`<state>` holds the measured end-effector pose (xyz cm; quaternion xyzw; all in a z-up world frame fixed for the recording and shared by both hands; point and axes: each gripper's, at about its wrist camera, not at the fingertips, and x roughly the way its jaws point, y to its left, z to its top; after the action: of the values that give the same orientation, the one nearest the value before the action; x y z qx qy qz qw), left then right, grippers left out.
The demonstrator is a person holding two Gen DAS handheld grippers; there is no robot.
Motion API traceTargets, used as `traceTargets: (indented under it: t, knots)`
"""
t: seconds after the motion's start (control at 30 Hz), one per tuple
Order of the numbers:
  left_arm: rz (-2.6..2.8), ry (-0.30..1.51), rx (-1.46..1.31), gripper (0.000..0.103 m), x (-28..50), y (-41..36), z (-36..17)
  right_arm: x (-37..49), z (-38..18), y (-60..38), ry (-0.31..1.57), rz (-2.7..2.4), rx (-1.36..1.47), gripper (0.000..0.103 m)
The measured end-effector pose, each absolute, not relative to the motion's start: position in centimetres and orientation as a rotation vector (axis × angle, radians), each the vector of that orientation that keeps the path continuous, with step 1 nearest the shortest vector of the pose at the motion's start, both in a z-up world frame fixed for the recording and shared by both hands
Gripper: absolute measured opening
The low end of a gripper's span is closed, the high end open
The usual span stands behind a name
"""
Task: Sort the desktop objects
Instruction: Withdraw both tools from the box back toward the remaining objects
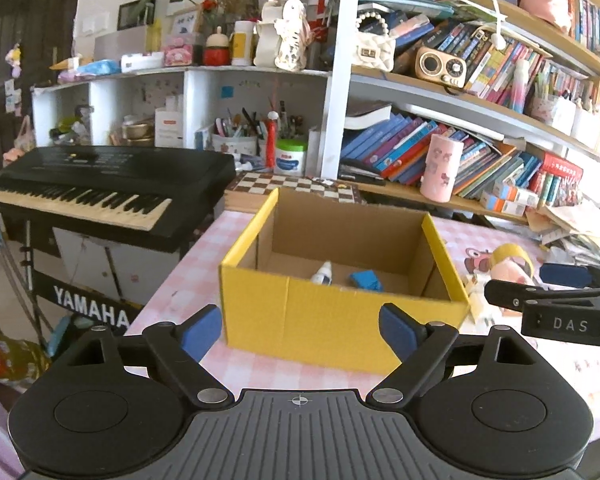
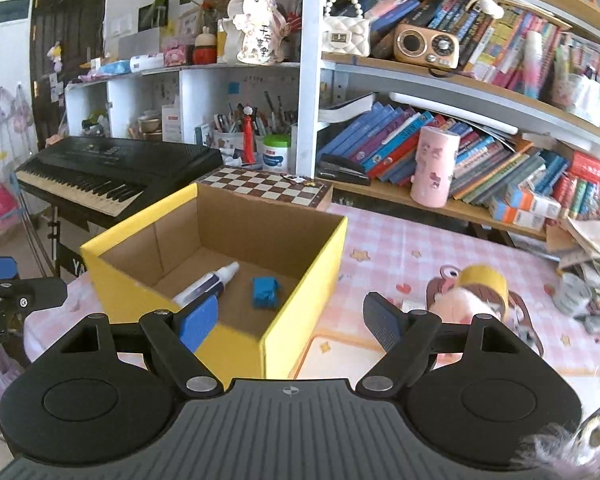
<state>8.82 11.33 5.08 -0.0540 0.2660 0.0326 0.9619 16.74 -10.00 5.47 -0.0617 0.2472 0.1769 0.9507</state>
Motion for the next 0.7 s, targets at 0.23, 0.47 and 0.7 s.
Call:
traceTargets:
  t: [0.23, 0.47, 0.7]
  knots:
    - [0.068, 0.581, -0.112, 0.089, 5.3, 11.0, 3.8, 11.8, 3.8, -10.1, 0.524, 0.356, -0.173, 0.083]
    - [0.079, 0.611, -0.134, 0.089, 2.5, 10.3, 2.6, 7.6, 2.2, -10.7, 0.552, 0.309, -0.122, 0.083]
    - [0.049, 0.622, -0.113, 0.089, 1.6, 9.4, 1.9, 4.8, 1.0, -10.9, 0.570, 0.277, -0.101, 0.083]
